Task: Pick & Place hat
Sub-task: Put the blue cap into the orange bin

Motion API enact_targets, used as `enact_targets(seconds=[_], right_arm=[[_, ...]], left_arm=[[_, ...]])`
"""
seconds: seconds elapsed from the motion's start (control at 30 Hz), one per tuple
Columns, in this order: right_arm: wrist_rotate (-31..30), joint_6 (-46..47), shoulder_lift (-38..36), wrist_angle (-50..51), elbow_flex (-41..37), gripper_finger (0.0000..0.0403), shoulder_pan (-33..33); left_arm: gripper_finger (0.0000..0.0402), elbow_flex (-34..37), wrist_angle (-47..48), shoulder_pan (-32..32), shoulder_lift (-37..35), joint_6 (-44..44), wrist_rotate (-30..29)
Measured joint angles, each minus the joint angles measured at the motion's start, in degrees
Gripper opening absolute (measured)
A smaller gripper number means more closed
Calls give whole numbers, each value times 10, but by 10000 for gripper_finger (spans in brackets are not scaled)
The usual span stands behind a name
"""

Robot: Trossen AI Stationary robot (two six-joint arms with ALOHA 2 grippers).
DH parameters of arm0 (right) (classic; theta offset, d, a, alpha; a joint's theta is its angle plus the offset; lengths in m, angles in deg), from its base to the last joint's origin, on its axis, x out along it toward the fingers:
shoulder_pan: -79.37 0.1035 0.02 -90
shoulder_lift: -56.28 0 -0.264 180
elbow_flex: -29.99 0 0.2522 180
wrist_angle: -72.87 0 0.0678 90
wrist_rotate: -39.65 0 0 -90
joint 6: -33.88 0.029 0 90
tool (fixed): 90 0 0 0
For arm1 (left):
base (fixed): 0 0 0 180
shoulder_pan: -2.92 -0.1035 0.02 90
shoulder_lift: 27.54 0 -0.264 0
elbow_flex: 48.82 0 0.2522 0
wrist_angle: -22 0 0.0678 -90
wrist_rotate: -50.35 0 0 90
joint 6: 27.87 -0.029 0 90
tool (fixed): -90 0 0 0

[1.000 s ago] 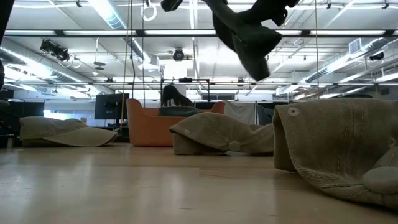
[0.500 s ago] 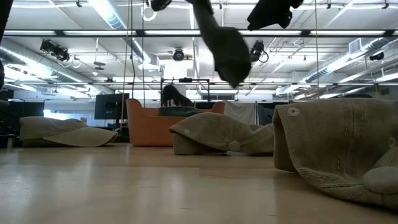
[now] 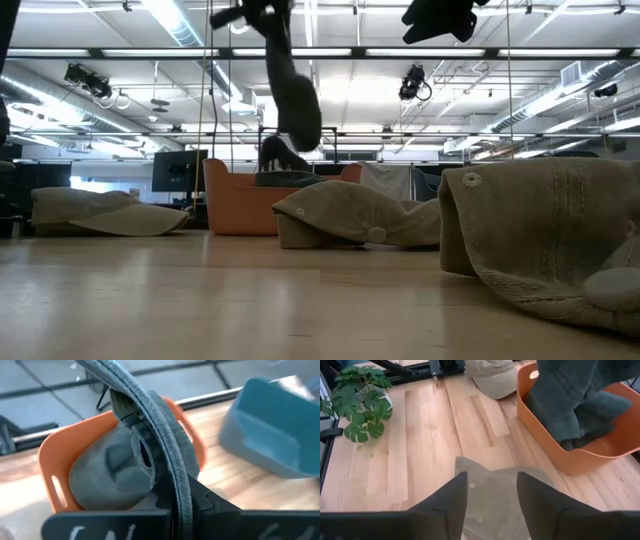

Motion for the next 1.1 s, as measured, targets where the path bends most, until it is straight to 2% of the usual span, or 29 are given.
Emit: enact_targets(seconds=[0.07,0.23,0.5,0.63,0.87,1.1], right_arm=[[0,0,0,0,0,168,0],[0,0,0,1,0,164,0],[0,0,0,1,0,164,0],[-1,-2,0,3,0,164,0],[-1,-2,0,4,0,164,0],[-1,-2,0,10,0,164,0]], left_arm=[[16,0,-4,-21,16,-2,20],[10,0,-30,-54,60,-15,27],[13,0,-98,-77,124,-21,73],[12,0,-119,-78,149,-23,75],[13,0,-190,-77,158,-36,80],[21,0,-143,-77,158,-33,97]])
